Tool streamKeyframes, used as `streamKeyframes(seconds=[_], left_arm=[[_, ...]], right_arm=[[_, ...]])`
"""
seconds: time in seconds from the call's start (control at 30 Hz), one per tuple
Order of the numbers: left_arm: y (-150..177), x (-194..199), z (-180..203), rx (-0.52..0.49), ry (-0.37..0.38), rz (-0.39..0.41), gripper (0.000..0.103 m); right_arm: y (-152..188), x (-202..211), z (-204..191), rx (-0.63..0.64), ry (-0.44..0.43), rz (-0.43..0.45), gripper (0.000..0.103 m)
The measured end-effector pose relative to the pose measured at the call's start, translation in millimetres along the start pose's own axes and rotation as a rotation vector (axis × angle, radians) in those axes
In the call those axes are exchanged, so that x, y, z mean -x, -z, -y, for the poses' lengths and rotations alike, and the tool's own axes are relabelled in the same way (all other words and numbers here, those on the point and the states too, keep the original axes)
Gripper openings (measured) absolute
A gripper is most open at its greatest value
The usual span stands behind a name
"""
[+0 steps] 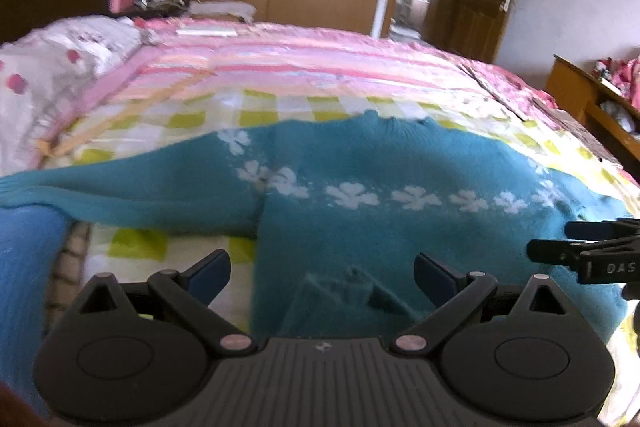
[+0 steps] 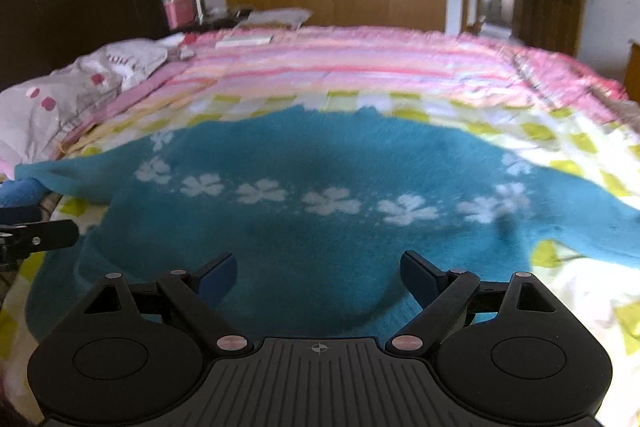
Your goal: Fold small clothes
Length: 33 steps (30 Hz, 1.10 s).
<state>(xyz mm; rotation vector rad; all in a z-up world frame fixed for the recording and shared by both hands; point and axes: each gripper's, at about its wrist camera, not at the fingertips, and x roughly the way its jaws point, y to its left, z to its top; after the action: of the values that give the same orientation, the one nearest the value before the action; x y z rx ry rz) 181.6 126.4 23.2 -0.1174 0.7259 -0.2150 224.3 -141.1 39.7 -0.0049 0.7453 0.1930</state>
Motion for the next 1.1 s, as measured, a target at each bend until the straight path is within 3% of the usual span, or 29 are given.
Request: streamKeyframes(seconds=[0.17, 0.33, 0.43, 0.57, 0.73, 0.9, 1.0, 1.1], left_arm=[[-8.4, -16.6, -8.4, 0.001, 0.141, -0.071, 0.103], [4.8, -19.1, 0.5, -0.034, 0.314, -0.184, 0.102], [17.8, -5.6, 7.0, -0.067, 0.378, -0.229, 0.102], [38.8, 25.5, 15.7, -0.125, 0.439, -0.290, 0.102], [71.2, 74.5, 25.0, -0.175, 0.463, -0.352, 0.102], [98.2, 110.6, 27.9, -0.177, 0.416, -0.370, 0.102], [103.6, 128.4, 31.4, -0.201, 0.353, -0.318, 0.102], [102.7, 129.5, 40.6, -0.227, 0.293, -0.250, 0.102]], right_arm=[[-7.2, -27.8, 5.0, -0.016, -0.092, -0.103, 0.089], [-1.2, -38.9, 3.9, 0.013, -0.192, -0.213, 0.089], [8.7, -27.8, 0.0, 0.034, -0.294, -0.292, 0.089], [27.3, 6.9, -10.0, 0.147, -0.347, -0.352, 0.089], [55.1, 59.2, -14.2, 0.213, -0.397, -0.422, 0.089], [88.3, 99.5, -16.8, 0.216, -0.405, -0.492, 0.089], [100.0, 124.4, -11.8, 0.214, -0.363, -0.453, 0.089], [99.3, 146.6, -1.2, 0.184, -0.270, -0.328, 0.089]])
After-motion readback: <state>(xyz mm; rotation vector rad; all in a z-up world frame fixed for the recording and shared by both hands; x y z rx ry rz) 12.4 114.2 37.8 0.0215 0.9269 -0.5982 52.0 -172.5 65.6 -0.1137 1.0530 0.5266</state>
